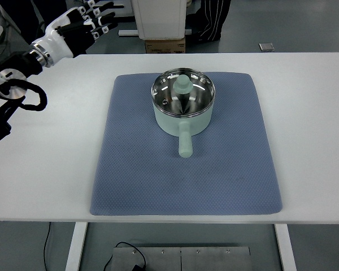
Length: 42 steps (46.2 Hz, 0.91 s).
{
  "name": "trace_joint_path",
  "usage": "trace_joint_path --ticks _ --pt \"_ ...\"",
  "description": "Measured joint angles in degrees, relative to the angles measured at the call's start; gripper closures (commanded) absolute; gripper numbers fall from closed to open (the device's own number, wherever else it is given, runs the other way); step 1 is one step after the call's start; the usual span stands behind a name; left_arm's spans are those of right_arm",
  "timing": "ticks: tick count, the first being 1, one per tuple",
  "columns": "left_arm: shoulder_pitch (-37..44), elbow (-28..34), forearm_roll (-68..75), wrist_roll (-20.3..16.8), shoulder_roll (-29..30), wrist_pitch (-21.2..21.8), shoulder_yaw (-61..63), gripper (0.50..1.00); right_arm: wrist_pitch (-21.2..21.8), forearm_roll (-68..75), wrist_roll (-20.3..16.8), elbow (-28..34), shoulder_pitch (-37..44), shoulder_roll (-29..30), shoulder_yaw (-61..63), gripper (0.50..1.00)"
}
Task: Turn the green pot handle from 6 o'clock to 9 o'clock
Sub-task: 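Reach the left hand over the pot toward its green handle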
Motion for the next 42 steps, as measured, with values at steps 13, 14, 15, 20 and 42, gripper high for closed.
trace_joint_path --ticks 13,14,15,20,42 --pt "-8.5 -9.7 6.1 0.2 -1.5 -0.6 10.3 0.5 0.0 0.0 0.0 0.0 0.0 0.0 0.0 0.5" --pt "-8.9 -10.3 6.8 0.3 -1.8 -0.7 10.7 0.5 0.0 0.0 0.0 0.0 0.0 0.0 0.0 0.5" --pt "-9.3 -10.9 7.3 0.4 -2.0 -0.7 11.1 0.5 0.0 0.0 0.0 0.0 0.0 0.0 0.0 0.5" --pt "-10.8 -13.8 9.7 2.4 -4.0 -2.5 13.2 0.5 0.0 0.0 0.0 0.0 0.0 0.0 0.0 0.5" --pt "-14.9 -19.7 16.6 10.5 -8.8 -9.7 23.3 0.5 0.0 0.0 0.0 0.0 0.0 0.0 0.0 0.5"
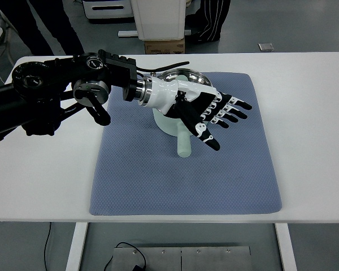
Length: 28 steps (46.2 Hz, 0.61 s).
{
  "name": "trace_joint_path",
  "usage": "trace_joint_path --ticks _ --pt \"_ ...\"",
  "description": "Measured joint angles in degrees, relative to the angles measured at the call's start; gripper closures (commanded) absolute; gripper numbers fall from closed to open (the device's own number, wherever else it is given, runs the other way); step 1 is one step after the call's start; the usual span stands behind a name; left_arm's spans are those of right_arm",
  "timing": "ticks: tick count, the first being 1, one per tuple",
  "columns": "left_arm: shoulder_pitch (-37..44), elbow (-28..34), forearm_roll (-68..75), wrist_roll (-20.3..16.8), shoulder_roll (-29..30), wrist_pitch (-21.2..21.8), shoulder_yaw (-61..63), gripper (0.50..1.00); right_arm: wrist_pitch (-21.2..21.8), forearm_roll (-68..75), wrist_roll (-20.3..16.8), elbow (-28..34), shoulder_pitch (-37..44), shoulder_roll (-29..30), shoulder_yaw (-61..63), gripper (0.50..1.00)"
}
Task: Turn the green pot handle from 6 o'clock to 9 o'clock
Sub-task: 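Reach the left hand over the pot toward its green handle, then push the green handle with the left hand, swinging it toward the left arm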
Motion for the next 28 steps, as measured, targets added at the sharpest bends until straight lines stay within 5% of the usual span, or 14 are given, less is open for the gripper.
trace_joint_path --ticks 28 --pt "-4.8 0.0 3.3 2.2 1.6 0.0 10.9 0.5 0.0 0.0 0.0 0.0 0.0 0.0 0.0 0.5"
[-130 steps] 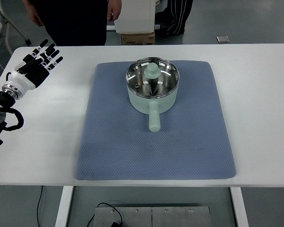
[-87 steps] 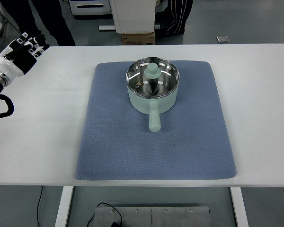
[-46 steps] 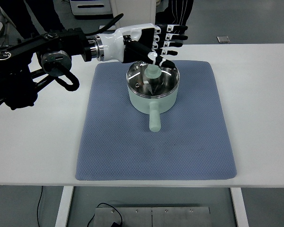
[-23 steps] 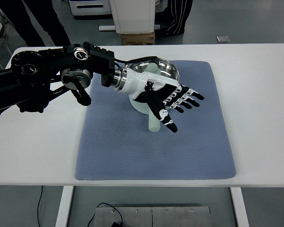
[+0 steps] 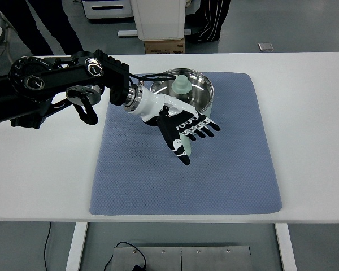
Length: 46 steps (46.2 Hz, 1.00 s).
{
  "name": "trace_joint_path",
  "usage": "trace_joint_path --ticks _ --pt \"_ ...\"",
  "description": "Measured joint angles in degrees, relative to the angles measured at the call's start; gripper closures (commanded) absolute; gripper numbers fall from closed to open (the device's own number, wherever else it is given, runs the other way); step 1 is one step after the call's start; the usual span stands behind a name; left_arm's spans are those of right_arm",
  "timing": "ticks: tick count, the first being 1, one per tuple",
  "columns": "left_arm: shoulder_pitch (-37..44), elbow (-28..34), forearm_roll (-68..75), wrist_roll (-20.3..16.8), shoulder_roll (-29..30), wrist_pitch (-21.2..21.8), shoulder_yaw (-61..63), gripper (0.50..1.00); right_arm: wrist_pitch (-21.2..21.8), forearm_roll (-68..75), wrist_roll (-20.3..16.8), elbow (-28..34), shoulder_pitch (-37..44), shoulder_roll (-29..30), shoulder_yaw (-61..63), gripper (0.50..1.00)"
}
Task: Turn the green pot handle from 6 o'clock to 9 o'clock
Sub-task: 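Push the green handle with the left hand, swinging it toward the left arm, then continue sweeping the handle with the left hand until it points toward the left arm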
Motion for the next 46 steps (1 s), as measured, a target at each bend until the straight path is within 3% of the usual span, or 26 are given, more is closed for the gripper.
trace_joint_path --ticks 21,46 --pt "-1.4 -0.3 0.1 3.2 0.9 0.0 2.7 0.5 0.0 0.0 0.0 0.0 0.0 0.0 0.0 0.5" --pt "-2.2 -0.1 4.7 3.3 4.3 0.0 6.5 0.5 0.0 0.0 0.0 0.0 0.0 0.0 0.0 0.5"
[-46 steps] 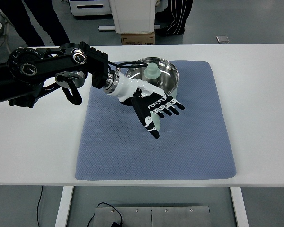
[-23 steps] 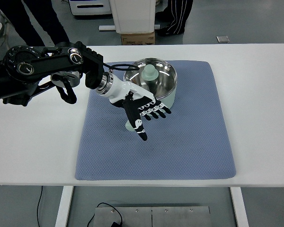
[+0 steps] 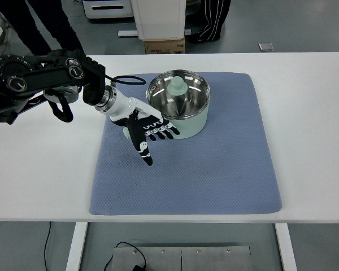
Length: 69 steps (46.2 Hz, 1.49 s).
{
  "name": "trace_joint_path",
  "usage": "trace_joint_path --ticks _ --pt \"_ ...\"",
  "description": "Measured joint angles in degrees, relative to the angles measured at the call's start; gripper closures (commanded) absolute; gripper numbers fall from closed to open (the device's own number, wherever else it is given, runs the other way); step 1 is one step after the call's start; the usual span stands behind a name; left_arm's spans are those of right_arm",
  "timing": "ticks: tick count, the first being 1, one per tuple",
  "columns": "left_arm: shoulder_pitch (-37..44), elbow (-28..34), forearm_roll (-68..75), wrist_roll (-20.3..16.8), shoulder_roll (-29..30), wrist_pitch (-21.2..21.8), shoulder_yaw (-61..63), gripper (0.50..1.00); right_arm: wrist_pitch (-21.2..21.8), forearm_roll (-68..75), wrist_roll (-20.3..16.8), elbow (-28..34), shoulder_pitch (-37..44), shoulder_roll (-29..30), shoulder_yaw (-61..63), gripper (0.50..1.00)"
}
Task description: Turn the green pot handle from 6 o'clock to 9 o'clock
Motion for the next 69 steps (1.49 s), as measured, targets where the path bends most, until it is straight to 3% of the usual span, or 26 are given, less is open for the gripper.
trace_joint_path --ticks 40,69 --pt "0.9 10.2 6.5 -0.1 5.7 0.0 0.1 0.5 0.0 0.0 0.0 0.0 0.0 0.0 0.0 0.5" --pt "-3.8 10.7 2.3 -0.3 7.4 0.0 -3.9 0.5 0.0 0.0 0.0 0.0 0.0 0.0 0.0 0.5"
